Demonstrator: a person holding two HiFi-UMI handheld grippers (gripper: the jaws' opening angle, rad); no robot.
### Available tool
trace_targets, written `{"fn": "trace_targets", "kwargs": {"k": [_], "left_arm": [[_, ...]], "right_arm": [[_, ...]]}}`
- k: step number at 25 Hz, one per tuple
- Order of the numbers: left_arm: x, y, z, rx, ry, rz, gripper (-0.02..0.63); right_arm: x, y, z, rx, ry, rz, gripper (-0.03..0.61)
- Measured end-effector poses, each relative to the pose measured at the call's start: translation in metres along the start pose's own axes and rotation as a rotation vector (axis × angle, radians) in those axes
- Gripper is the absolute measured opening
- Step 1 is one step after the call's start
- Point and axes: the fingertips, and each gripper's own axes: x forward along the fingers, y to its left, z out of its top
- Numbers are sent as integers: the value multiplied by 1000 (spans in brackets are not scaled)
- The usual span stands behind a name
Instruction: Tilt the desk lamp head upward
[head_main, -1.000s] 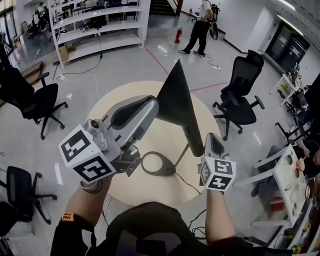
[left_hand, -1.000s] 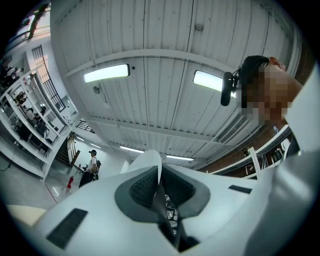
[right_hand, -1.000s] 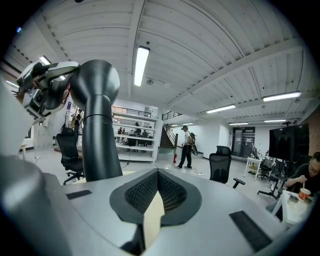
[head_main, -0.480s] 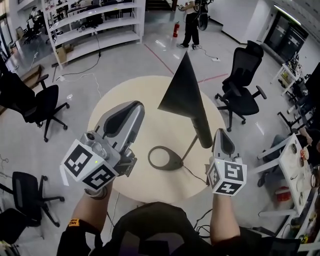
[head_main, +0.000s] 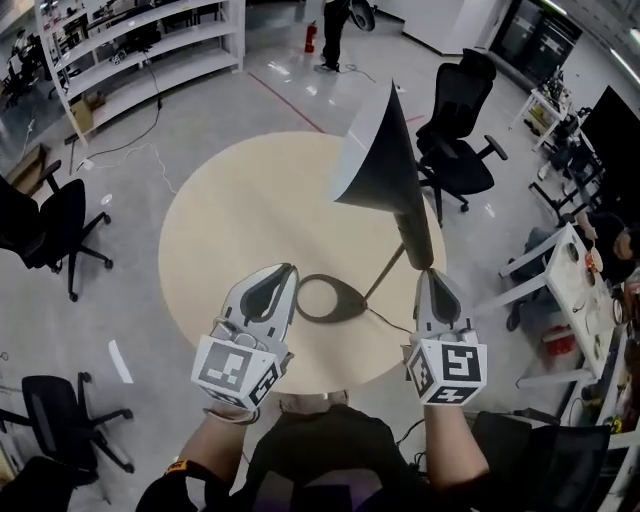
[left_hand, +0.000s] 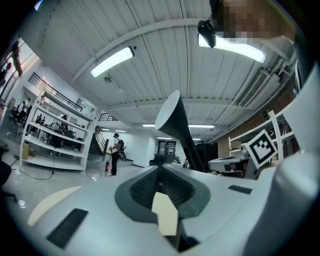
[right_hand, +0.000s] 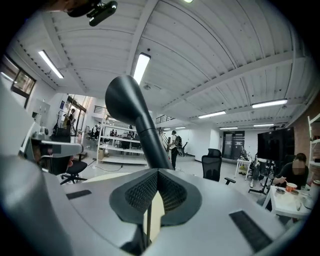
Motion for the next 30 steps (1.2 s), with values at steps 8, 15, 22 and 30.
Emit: {"fn": "trace_targets", "kwargs": {"k": [8, 15, 22, 30], "left_arm": [[-15, -14, -86, 0, 204, 10, 48], [-37, -45, -101, 64, 238, 12, 46], [-46, -110, -103, 94, 215, 11, 46], [-86, -226, -118, 114, 231, 46, 46]], "right_arm": [[-13, 54, -50, 40, 77, 59, 9], [-31, 73, -71, 70, 88, 103, 9], [-90, 52, -94, 94, 64, 123, 9], [-203, 13, -118, 112, 23, 167, 9]]}}
